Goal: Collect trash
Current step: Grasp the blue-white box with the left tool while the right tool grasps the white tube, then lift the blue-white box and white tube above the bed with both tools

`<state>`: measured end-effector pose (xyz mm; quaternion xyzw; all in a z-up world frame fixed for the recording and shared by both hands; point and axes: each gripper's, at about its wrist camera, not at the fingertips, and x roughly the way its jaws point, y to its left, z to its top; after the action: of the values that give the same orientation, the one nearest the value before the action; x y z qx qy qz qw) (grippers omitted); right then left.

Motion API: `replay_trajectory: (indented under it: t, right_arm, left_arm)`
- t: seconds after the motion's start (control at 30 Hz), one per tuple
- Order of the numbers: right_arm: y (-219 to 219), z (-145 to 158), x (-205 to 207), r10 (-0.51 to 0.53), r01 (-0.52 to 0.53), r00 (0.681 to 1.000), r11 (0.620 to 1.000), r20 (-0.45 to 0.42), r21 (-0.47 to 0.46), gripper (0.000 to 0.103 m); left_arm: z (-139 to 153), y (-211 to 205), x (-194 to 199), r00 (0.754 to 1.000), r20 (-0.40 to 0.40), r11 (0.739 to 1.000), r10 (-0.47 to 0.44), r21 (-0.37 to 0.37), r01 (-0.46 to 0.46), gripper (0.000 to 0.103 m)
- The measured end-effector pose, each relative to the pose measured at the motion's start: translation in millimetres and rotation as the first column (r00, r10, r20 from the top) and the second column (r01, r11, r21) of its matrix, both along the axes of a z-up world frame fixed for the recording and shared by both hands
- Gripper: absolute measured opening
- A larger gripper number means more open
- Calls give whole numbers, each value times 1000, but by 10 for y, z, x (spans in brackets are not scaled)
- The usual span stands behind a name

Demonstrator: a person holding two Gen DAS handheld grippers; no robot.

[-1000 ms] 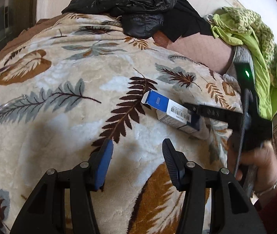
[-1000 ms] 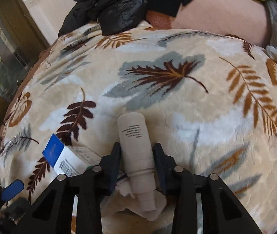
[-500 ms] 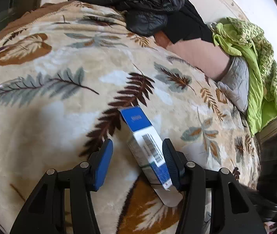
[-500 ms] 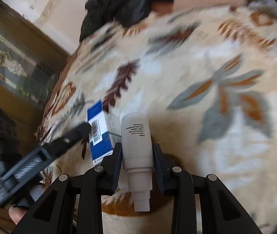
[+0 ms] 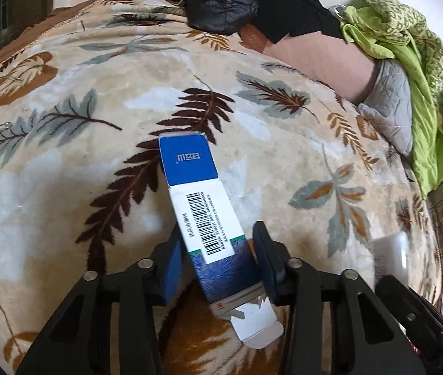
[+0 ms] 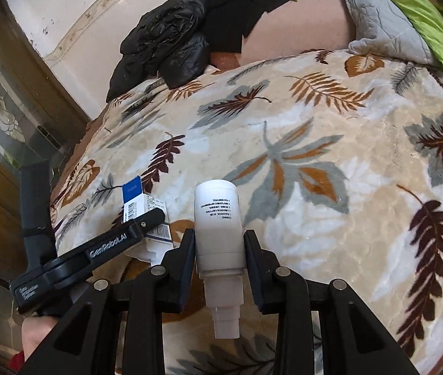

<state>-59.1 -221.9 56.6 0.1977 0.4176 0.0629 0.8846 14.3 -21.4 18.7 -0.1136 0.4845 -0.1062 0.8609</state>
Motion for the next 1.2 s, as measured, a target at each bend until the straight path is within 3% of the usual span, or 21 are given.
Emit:
replay_trajectory:
  t: [0.17,0.37,0.67,1.2]
  right_arm:
    - [13,43,-176,-8,8,1000,1000,22,-4,34]
    - [84,117,-200,-19,26,996,996,83,-82,33]
    - [64,163,-162,-47,64,990,989,130,-130,33]
    - [35,231,-198,-67,88,982,990,177,-114,32]
  left_arm:
    - [40,49,-55,1000,19,1000,-13,-10,13,37]
    - [240,-8,-199,991,121,998,-58,4,58,34]
    - [577,-109,-470,947,301,991,-111,109,81,34]
    - [699,-147,-590,916,386,983,-109,179,41,34]
